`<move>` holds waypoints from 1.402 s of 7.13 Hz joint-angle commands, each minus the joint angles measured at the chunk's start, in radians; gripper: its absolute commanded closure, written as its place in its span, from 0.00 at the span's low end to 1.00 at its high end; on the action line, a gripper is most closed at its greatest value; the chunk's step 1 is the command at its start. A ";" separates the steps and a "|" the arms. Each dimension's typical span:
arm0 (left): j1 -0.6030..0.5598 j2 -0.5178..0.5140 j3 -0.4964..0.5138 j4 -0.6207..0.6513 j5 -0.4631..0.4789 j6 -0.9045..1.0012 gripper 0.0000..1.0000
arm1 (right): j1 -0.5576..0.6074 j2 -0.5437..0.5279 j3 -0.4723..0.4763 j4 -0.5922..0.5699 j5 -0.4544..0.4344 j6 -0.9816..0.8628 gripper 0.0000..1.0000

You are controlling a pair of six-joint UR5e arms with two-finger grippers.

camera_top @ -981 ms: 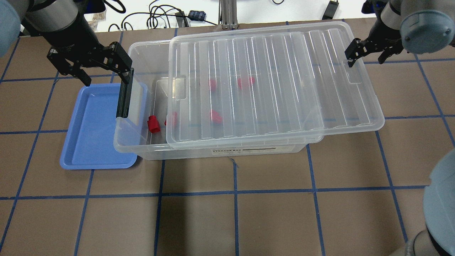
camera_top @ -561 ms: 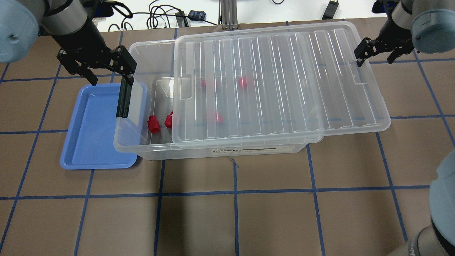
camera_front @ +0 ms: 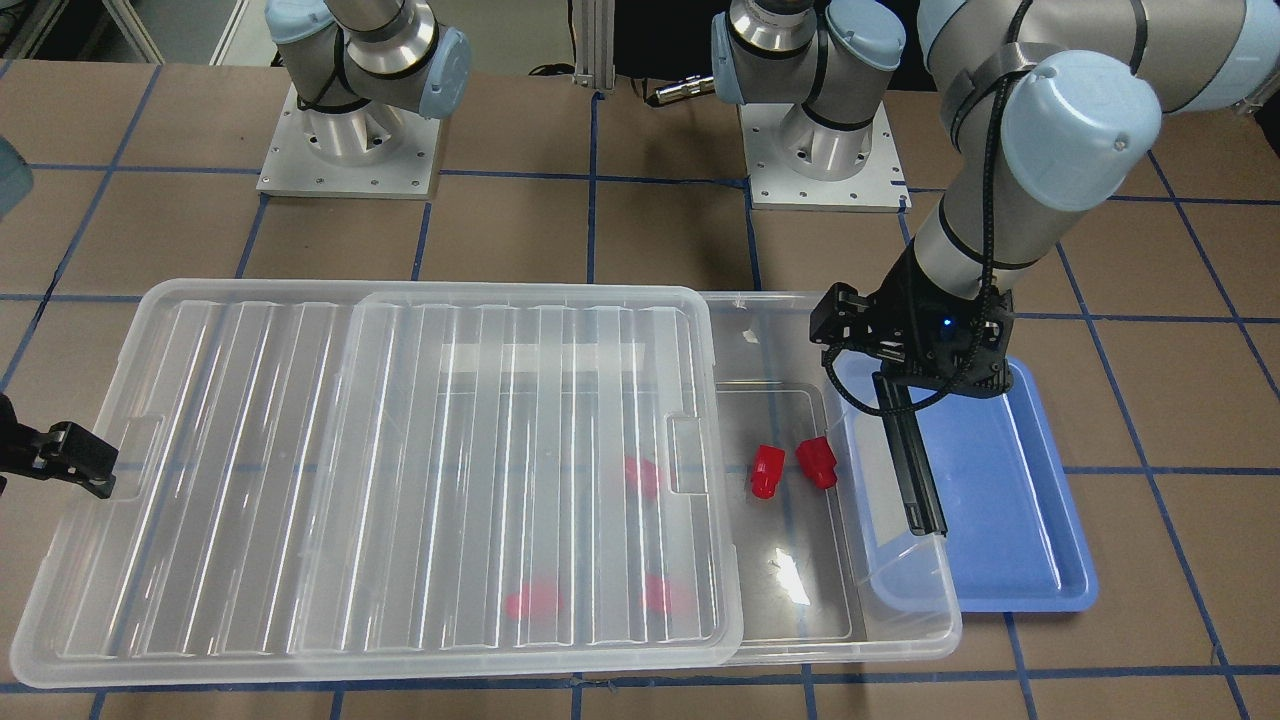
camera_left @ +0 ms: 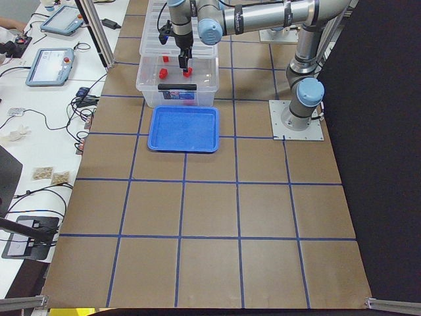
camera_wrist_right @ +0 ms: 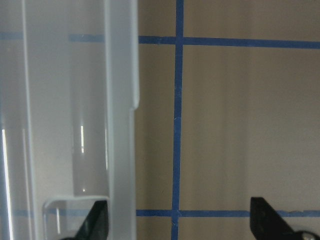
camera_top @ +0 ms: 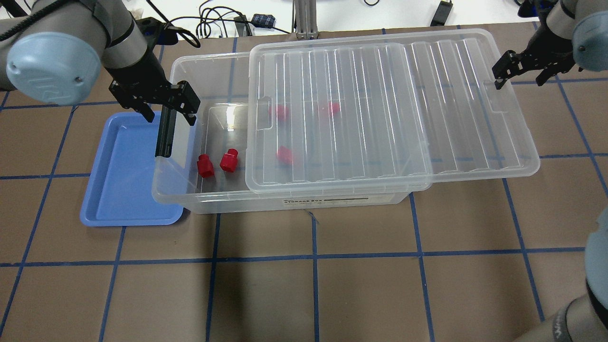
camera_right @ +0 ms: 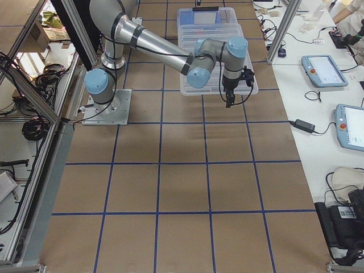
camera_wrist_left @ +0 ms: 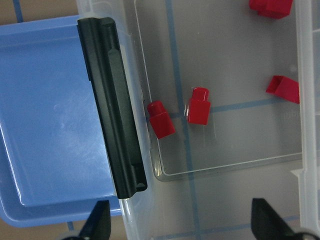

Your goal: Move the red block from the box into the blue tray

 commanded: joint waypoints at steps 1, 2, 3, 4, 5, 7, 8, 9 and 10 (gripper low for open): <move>-0.005 -0.020 -0.057 0.093 -0.007 0.017 0.10 | -0.014 -0.001 0.000 0.001 -0.001 -0.006 0.00; -0.008 -0.032 -0.080 0.124 -0.007 0.017 0.13 | -0.021 -0.003 0.000 0.002 -0.001 -0.006 0.00; -0.025 -0.044 -0.100 0.158 -0.006 0.026 0.14 | -0.021 -0.004 -0.015 0.007 -0.001 -0.006 0.00; -0.032 -0.060 -0.113 0.202 -0.007 0.032 0.14 | -0.015 -0.021 -0.034 0.016 0.005 0.004 0.00; -0.034 -0.070 -0.117 0.204 -0.009 0.032 0.14 | -0.007 -0.076 -0.054 0.063 0.016 0.013 0.00; -0.048 -0.101 -0.117 0.218 -0.009 0.040 0.15 | 0.066 -0.215 -0.072 0.224 0.015 0.101 0.00; -0.049 -0.129 -0.128 0.254 -0.009 0.040 0.15 | 0.117 -0.272 -0.066 0.287 0.013 0.213 0.00; -0.049 -0.132 -0.153 0.294 -0.009 0.048 0.15 | 0.192 -0.293 -0.066 0.327 0.006 0.326 0.00; -0.049 -0.135 -0.180 0.339 -0.009 0.055 0.15 | 0.285 -0.303 -0.063 0.328 -0.001 0.418 0.00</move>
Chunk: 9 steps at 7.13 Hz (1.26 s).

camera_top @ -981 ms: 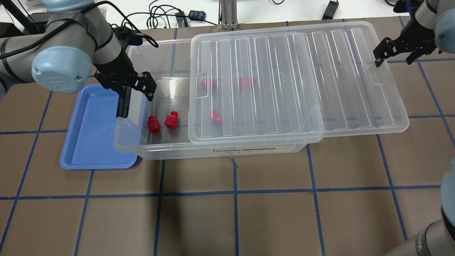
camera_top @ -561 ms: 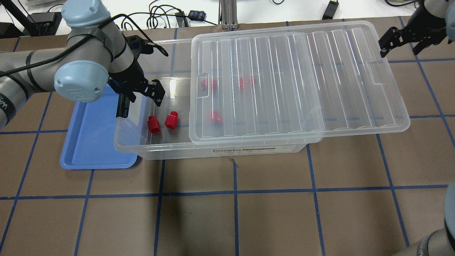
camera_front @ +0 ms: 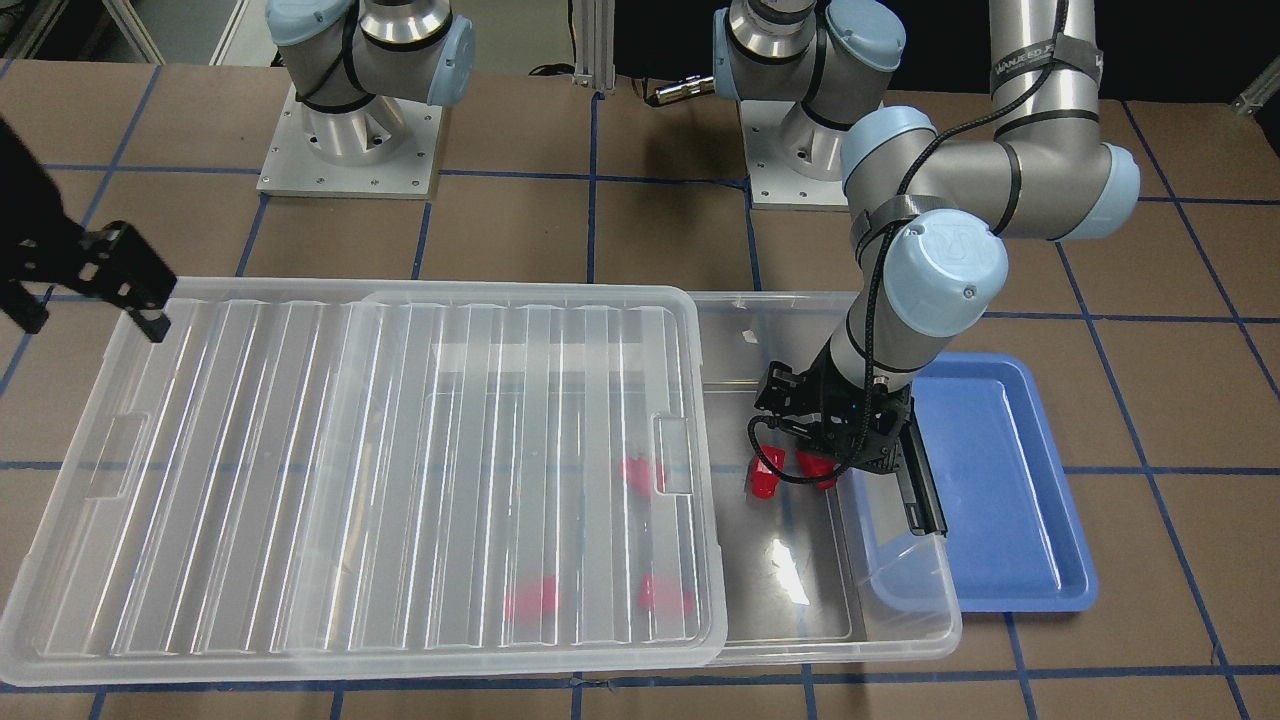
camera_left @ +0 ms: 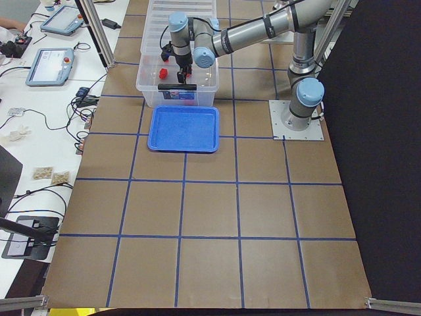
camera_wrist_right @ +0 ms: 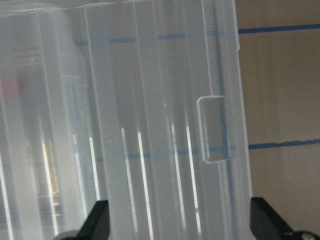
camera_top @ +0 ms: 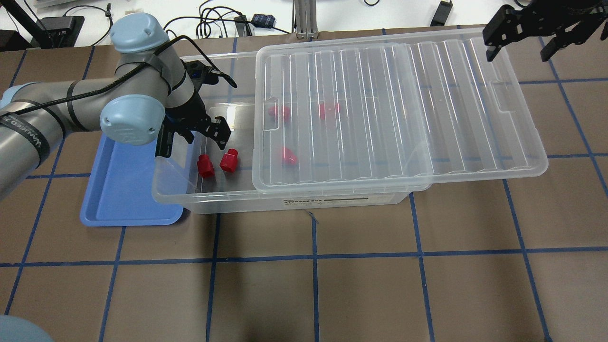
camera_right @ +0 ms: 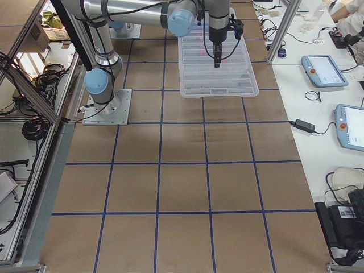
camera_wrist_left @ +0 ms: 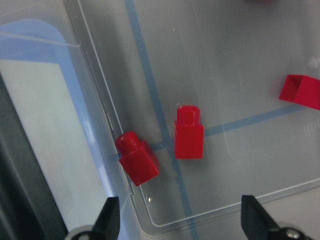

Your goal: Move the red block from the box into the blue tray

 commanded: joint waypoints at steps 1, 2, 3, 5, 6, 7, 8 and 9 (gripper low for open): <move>-0.001 -0.015 -0.057 0.089 0.000 0.020 0.15 | 0.157 -0.022 0.003 0.024 -0.010 0.186 0.00; -0.001 -0.036 -0.077 0.141 -0.005 0.027 0.17 | 0.189 -0.021 0.004 0.022 -0.007 0.249 0.00; -0.001 -0.044 -0.075 0.154 -0.030 0.028 0.17 | 0.211 -0.016 0.004 0.019 -0.009 0.274 0.00; -0.005 -0.044 -0.077 0.151 -0.035 0.031 0.17 | 0.213 -0.015 0.003 0.013 -0.010 0.273 0.00; -0.004 -0.049 -0.077 0.149 -0.035 0.033 0.17 | 0.213 -0.013 0.004 0.013 -0.050 0.270 0.00; -0.004 -0.061 -0.077 0.152 -0.034 0.033 0.17 | 0.213 -0.012 0.006 0.011 -0.056 0.269 0.00; -0.004 -0.075 -0.075 0.161 -0.034 0.034 0.17 | 0.213 -0.013 0.006 0.011 -0.055 0.266 0.00; -0.004 -0.088 -0.075 0.178 -0.034 0.034 0.17 | 0.213 -0.013 0.006 0.008 -0.055 0.262 0.00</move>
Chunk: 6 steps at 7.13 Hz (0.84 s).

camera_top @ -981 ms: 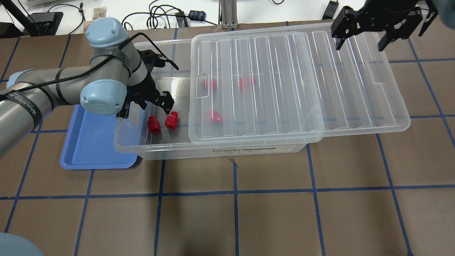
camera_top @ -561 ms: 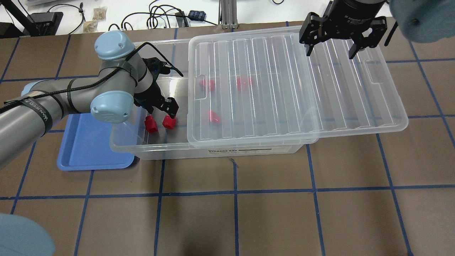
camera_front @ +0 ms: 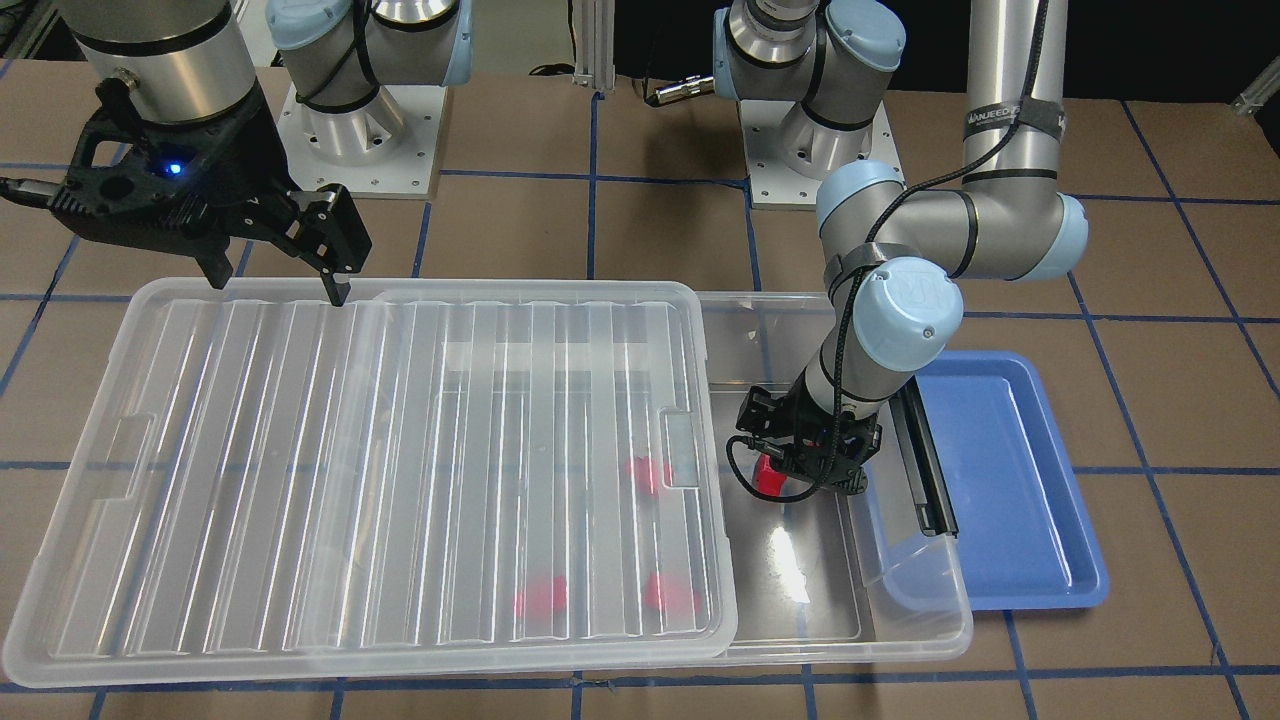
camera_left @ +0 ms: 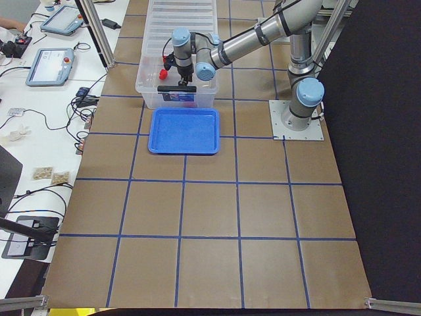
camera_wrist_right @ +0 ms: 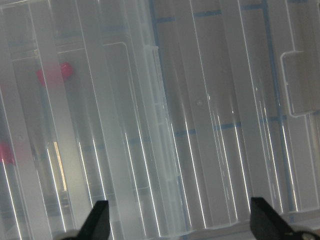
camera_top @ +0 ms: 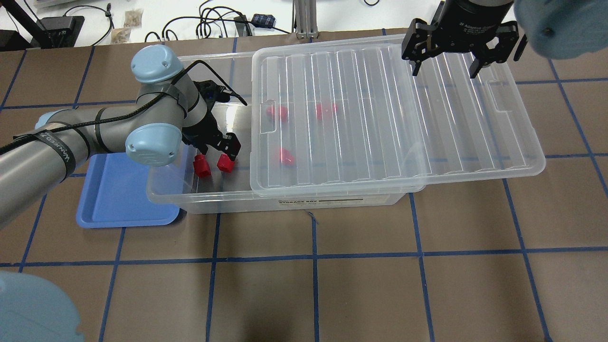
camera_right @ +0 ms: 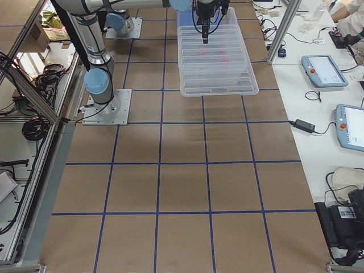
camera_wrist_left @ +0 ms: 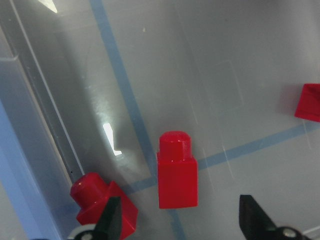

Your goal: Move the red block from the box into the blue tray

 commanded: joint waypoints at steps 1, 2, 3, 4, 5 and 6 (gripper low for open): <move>0.000 -0.025 0.001 0.020 0.000 0.001 0.17 | 0.000 0.000 0.000 -0.002 -0.002 -0.009 0.00; 0.000 -0.030 0.001 0.022 0.000 0.001 0.17 | 0.000 0.001 -0.001 -0.002 -0.002 -0.011 0.00; 0.000 -0.042 0.001 0.032 0.000 0.004 0.17 | 0.000 0.001 -0.001 -0.002 -0.003 -0.011 0.00; 0.000 -0.057 0.001 0.046 0.000 0.004 0.17 | 0.000 0.003 0.000 -0.002 -0.003 -0.012 0.00; 0.000 -0.061 -0.001 0.048 -0.001 0.004 0.17 | -0.001 0.003 -0.001 -0.002 -0.005 -0.012 0.00; 0.000 -0.061 -0.001 0.046 -0.001 0.005 0.43 | 0.000 0.003 -0.001 -0.002 -0.005 -0.012 0.00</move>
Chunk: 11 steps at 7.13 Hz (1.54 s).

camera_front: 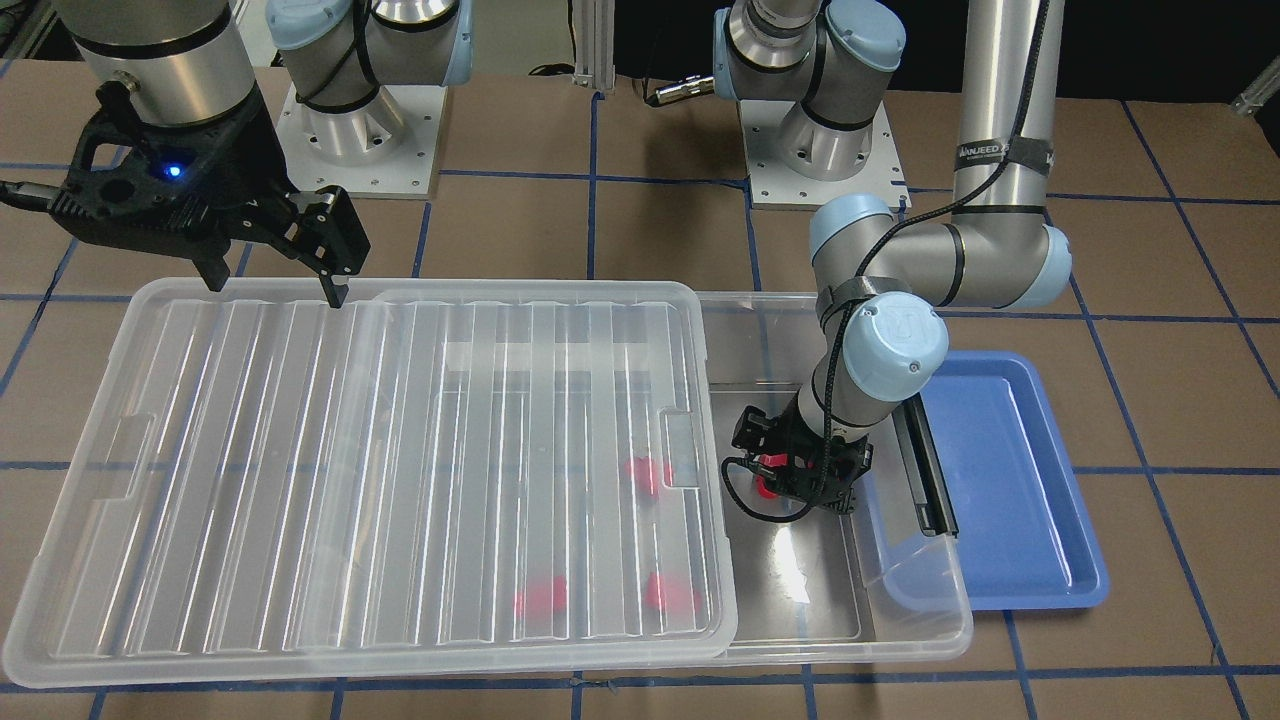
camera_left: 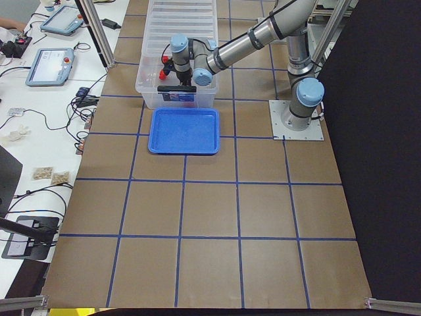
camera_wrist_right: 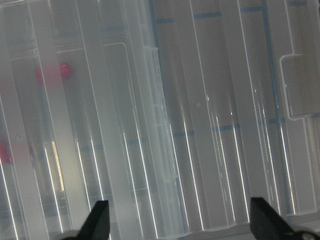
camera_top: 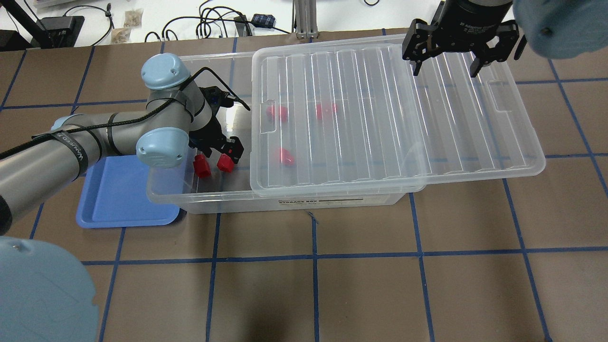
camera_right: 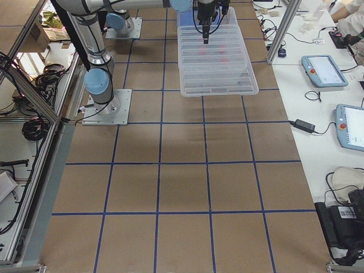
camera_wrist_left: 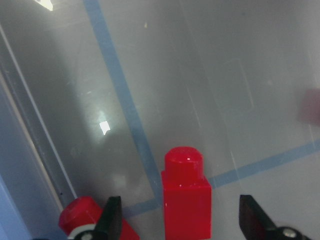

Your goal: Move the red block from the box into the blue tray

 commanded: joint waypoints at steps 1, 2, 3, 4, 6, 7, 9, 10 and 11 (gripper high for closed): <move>0.000 -0.004 -0.001 0.000 -0.001 -0.005 0.67 | -0.001 0.000 0.000 0.000 -0.001 -0.002 0.00; 0.000 -0.004 -0.001 -0.005 -0.001 -0.009 0.87 | 0.000 0.000 0.000 -0.002 -0.001 -0.003 0.00; 0.000 -0.004 -0.001 -0.009 -0.001 -0.006 1.00 | 0.000 0.000 0.000 -0.002 -0.001 -0.003 0.00; 0.000 -0.001 0.001 -0.011 -0.001 -0.006 1.00 | -0.001 0.000 0.000 -0.002 -0.001 -0.003 0.00; -0.011 0.044 0.034 -0.052 0.006 -0.009 1.00 | -0.001 0.002 -0.002 -0.002 -0.001 -0.005 0.00; -0.011 0.074 0.080 -0.142 0.007 -0.012 1.00 | -0.001 0.002 -0.002 -0.003 -0.001 -0.006 0.00; -0.008 0.136 0.230 -0.391 0.013 -0.013 1.00 | -0.001 0.002 -0.002 -0.003 -0.001 -0.016 0.00; -0.002 0.157 0.301 -0.490 0.019 -0.016 1.00 | -0.001 0.002 0.000 -0.003 -0.001 -0.016 0.00; 0.012 0.174 0.353 -0.542 0.019 -0.017 1.00 | -0.001 0.002 0.000 -0.003 -0.001 -0.016 0.00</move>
